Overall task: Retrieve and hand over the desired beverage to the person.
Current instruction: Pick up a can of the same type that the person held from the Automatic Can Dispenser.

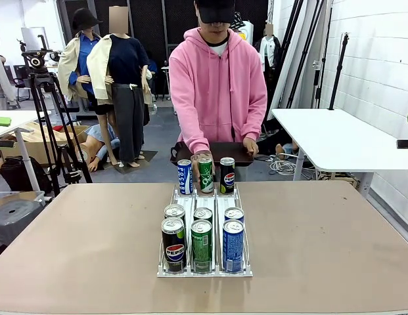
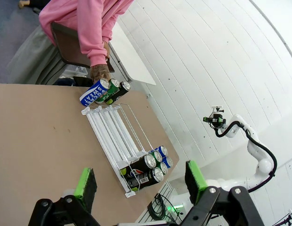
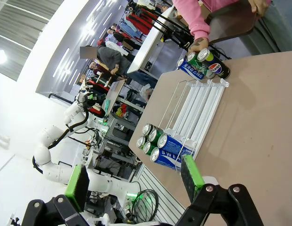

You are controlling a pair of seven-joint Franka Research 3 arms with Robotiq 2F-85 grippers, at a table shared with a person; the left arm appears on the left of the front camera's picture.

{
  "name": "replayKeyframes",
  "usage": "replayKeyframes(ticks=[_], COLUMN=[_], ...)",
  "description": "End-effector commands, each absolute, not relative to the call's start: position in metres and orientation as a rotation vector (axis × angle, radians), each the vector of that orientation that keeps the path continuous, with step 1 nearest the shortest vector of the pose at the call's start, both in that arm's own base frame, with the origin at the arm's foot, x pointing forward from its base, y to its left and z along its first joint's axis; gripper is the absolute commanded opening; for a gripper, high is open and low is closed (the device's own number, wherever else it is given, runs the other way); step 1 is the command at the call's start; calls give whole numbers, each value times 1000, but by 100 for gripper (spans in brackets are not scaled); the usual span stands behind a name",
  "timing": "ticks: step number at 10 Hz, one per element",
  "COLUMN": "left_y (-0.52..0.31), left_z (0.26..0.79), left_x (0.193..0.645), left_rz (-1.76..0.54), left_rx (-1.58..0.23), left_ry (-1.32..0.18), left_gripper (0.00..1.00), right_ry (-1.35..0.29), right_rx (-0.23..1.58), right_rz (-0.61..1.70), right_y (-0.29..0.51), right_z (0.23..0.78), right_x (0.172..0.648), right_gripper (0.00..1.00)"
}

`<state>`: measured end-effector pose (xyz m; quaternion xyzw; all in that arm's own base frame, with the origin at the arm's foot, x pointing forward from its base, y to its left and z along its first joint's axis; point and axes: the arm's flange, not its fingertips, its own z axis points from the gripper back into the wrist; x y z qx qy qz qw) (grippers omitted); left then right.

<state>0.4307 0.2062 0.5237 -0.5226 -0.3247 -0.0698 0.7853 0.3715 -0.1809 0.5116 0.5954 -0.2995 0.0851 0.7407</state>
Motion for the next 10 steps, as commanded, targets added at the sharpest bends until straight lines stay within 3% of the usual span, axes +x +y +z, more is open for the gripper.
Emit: replayKeyframes(ticks=[1,10], left_y=[207,194], left_z=[525,531], left_x=[430,428], left_rz=[-148,-173], left_rx=[-1128,-1128], left_ry=[-709,-674], left_gripper=[100,100], right_ry=[-658,-658], right_rx=[1317,1317], right_rz=[194,194], right_y=[-181,-181], right_z=[511,511], right_x=[371,371], right_gripper=[100,100])
